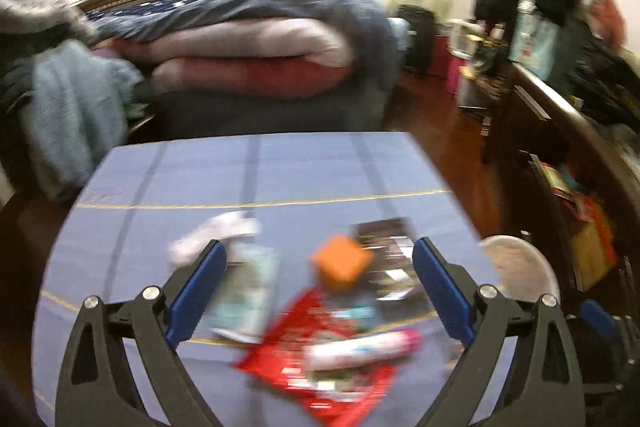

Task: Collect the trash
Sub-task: 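Grasp the white crumpled tissue with the left tool while the right tool grasps the beige crumpled paper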

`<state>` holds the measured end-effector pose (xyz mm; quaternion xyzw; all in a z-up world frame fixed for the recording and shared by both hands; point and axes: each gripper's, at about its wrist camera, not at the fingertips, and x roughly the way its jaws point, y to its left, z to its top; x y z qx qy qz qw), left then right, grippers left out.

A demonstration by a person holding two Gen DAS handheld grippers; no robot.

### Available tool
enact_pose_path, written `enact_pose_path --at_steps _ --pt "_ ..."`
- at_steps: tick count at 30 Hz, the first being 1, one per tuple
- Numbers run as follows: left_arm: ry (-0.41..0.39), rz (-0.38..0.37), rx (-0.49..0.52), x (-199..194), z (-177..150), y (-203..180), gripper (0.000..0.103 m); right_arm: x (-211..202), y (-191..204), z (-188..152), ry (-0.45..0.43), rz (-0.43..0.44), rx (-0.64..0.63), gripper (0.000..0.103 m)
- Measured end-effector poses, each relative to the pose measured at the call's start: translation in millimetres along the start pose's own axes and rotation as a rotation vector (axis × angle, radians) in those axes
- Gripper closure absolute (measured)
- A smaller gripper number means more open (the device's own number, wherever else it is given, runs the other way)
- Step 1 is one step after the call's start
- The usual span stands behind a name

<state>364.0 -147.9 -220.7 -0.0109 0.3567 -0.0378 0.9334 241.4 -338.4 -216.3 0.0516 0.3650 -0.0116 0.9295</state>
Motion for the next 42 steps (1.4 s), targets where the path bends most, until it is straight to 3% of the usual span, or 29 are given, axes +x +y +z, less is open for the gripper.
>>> enact_pose_path --at_steps 7,13,17,22,23,26,28,29,30,34,37,42 --pt "0.044 0.093 -0.013 30 4 62 0.004 5 38 -2 0.020 0.027 -0.059 0.009" --pt "0.092 0.061 0.023 76 9 75 0.004 21 42 -7 0.066 0.007 -0.033 0.007" --pt "0.103 0.078 0.005 94 8 80 0.006 38 42 -11 0.106 0.007 0.005 0.007" --pt "0.128 0.077 -0.076 104 4 97 0.030 58 41 -11 0.137 -0.001 0.052 0.007" --pt "0.133 0.077 -0.083 106 3 101 0.048 61 41 -11 0.139 0.000 0.064 0.007" --pt "0.118 0.052 -0.116 104 1 110 0.056 68 40 -12 0.150 -0.003 0.088 0.008" --pt "0.108 0.053 -0.131 100 0 115 0.059 73 40 -12 0.172 -0.008 0.096 0.026" --pt "0.102 0.052 -0.139 97 -1 117 0.061 74 41 -12 0.172 -0.014 0.093 0.027" --pt "0.095 0.049 -0.148 93 -1 119 0.062 73 42 -12 0.168 -0.019 0.087 0.040" --pt "0.056 0.040 -0.165 71 1 125 0.062 71 41 -11 0.170 -0.008 0.090 0.072" --pt "0.030 0.032 -0.157 52 3 121 0.062 68 40 -11 0.175 0.017 0.099 0.077" --pt "-0.019 0.016 -0.122 19 8 107 0.060 51 46 -10 0.144 0.033 0.082 0.078"
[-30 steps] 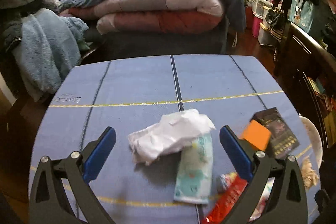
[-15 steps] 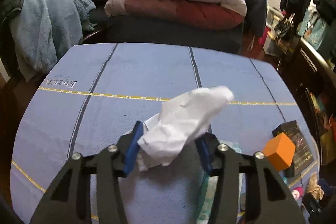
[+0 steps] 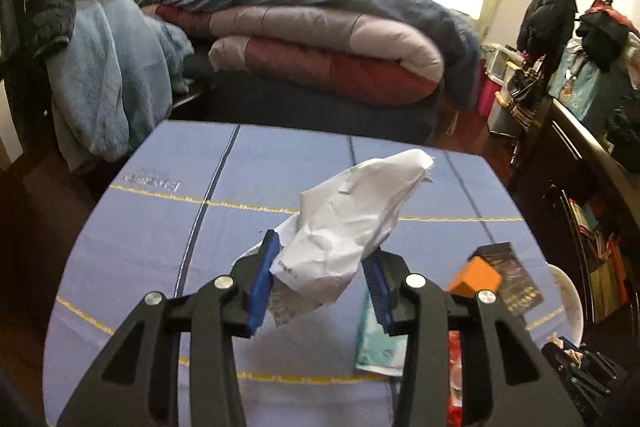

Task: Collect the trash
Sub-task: 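Grasp the white crumpled tissue with the left tool while the right tool grasps the beige crumpled paper, then carry both items over the wastebasket while the left tool opens to drop the tissue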

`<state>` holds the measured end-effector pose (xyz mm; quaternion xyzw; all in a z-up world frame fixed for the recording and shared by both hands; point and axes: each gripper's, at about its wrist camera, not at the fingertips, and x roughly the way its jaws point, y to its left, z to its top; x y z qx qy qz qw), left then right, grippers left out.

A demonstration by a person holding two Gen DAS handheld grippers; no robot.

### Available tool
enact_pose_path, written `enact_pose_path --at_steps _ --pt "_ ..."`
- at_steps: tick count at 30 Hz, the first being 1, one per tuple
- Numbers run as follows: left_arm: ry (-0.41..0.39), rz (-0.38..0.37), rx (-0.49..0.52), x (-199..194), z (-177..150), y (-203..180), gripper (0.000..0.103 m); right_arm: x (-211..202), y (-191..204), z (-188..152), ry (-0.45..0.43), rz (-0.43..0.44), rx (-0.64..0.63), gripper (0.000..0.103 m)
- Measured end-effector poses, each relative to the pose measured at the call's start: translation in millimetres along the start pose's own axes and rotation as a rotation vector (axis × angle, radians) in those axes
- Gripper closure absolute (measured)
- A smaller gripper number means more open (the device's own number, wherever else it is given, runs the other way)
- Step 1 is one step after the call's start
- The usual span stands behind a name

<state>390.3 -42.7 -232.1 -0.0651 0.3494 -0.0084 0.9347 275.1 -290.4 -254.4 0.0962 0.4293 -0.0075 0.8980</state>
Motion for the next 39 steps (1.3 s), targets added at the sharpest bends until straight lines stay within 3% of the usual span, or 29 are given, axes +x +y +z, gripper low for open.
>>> enact_pose_path --at_steps 14,22,39 --pt "-0.071 -0.129 0.082 -68 -1 -53 0.059 -54 -1 -1 -0.090 0.034 -0.041 0.077" --pt "-0.108 -0.229 0.166 -99 -4 -107 0.058 -74 -27 -3 -0.125 0.023 -0.006 0.077" --pt "-0.061 -0.387 0.320 -84 -28 -231 0.058 -87 -103 -4 -0.150 -0.055 0.097 0.077"
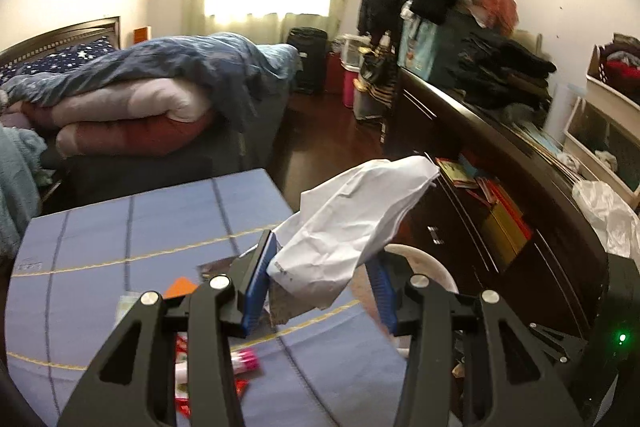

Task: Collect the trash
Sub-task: 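Carry both items over the wastebasket while the left tool opens to drop the tissue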

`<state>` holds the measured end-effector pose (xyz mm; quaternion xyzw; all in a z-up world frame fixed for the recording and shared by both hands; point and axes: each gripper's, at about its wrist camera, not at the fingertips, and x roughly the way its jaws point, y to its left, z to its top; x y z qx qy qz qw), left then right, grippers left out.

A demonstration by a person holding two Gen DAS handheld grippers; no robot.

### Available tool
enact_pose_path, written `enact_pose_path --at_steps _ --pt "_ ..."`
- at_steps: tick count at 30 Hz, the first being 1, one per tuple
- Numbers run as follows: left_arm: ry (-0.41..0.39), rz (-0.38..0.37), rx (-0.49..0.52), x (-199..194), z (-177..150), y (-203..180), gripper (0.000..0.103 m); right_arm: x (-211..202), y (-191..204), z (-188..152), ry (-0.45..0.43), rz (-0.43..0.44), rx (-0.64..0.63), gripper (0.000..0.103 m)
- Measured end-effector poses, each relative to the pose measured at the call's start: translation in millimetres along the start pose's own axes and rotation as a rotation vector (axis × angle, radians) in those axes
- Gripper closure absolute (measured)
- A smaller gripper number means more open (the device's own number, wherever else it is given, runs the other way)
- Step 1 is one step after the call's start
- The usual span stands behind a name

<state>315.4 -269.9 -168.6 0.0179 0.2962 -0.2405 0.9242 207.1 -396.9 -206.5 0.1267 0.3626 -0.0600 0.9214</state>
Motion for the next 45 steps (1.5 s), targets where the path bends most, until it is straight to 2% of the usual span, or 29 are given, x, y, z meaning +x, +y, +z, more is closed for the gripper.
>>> enact_pose_path --at_steps 11,17,25,36,42,45 --pt "0.077 -0.067 0.069 58 -9 -50 0.058 17 -43 5 0.007 -0.059 0.052 0.077" --pt "0.118 -0.100 0.090 90 -14 -66 0.058 40 -68 9 0.028 -0.082 0.087 0.077" --pt "0.170 -0.131 0.101 125 -19 -79 0.058 65 -96 13 0.045 -0.097 0.144 0.077" --pt "0.235 -0.131 0.101 165 -30 -85 0.056 97 -109 16 0.066 -0.115 0.152 0.077" --pt "0.248 -0.126 0.100 177 -34 -82 0.054 115 -110 16 0.085 -0.108 0.145 0.075" --pt "0.247 -0.128 0.093 180 -34 -83 0.052 122 -109 15 0.089 -0.120 0.131 0.068"
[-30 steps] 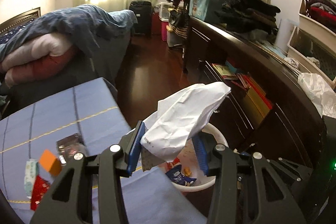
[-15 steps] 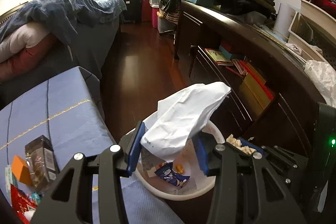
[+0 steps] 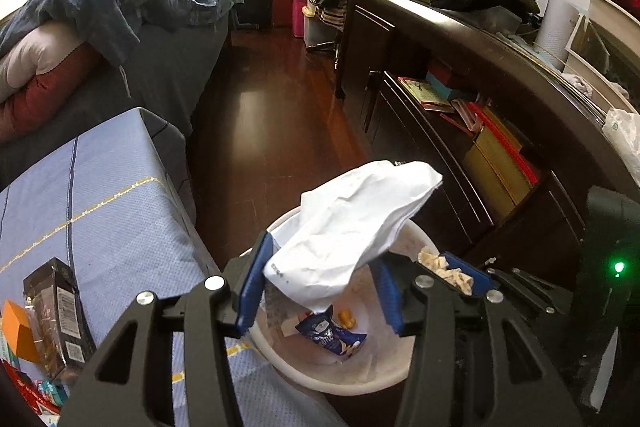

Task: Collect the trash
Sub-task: 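Carry both items over the wastebasket while the left tool opens to drop the tissue, then move both open tools back over the table toward the remaining trash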

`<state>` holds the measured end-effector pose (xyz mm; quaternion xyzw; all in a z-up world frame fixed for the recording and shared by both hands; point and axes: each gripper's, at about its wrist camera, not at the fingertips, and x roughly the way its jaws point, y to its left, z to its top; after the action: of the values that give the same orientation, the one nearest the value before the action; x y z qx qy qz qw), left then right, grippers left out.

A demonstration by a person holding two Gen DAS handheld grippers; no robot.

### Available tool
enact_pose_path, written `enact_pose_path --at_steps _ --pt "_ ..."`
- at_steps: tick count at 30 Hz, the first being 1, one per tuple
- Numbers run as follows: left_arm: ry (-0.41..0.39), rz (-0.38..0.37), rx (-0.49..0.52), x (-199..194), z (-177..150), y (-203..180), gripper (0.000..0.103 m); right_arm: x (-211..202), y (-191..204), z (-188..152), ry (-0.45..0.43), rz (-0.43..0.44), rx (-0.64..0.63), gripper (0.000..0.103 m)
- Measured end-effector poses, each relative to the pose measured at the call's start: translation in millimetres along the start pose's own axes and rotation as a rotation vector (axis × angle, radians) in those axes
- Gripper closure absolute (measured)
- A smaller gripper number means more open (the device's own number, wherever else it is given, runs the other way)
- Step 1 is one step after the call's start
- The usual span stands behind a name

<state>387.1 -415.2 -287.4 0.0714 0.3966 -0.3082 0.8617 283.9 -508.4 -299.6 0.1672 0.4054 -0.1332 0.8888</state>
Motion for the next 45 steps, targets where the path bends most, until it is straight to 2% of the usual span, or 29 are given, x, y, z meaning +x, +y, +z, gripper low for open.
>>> enact_pose_path --at_steps 2,5,11,17,25,36,45 --pt "-0.002 -0.006 -0.003 0 0 2 0.049 0 0 0 -0.007 -0.010 -0.001 0.067" --pt "-0.016 -0.008 -0.002 -2 1 3 0.034 0 0 0 -0.017 -0.019 -0.004 0.061" --pt "-0.056 0.004 -0.001 -13 2 4 0.023 -4 0 -1 -0.021 -0.035 -0.008 0.057" --pt "-0.071 -0.002 -0.017 -22 4 8 0.022 -12 1 -2 -0.027 -0.048 -0.014 0.055" --pt "-0.105 0.023 -0.040 -48 2 17 0.018 -35 18 -6 -0.052 -0.049 -0.050 0.043" --pt "-0.101 0.129 -0.136 -90 -20 58 0.015 -70 68 -19 -0.073 -0.003 -0.158 0.025" --pt "-0.105 0.280 -0.282 -141 -55 128 0.012 -93 119 -34 -0.084 0.084 -0.259 0.017"
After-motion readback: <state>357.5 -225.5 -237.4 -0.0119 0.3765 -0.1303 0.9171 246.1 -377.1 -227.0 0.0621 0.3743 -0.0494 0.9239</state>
